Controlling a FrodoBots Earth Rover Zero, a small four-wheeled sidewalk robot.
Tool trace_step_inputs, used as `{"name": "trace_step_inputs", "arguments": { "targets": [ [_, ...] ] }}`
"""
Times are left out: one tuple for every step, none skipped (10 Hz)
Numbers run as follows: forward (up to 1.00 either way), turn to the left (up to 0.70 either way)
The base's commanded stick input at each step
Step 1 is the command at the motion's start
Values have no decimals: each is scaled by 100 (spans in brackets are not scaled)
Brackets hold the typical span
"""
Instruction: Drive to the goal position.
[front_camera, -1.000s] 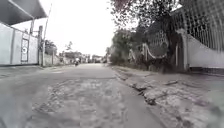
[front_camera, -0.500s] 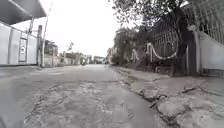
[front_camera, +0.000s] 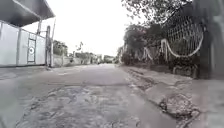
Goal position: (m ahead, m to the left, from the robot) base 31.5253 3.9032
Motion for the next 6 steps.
{"name": "trace_step_inputs", "arguments": {
  "targets": [
    [100, 0],
    [100, 0],
    [100, 0],
    [100, 0],
    [100, 0],
    [100, 0]
  ]
}}
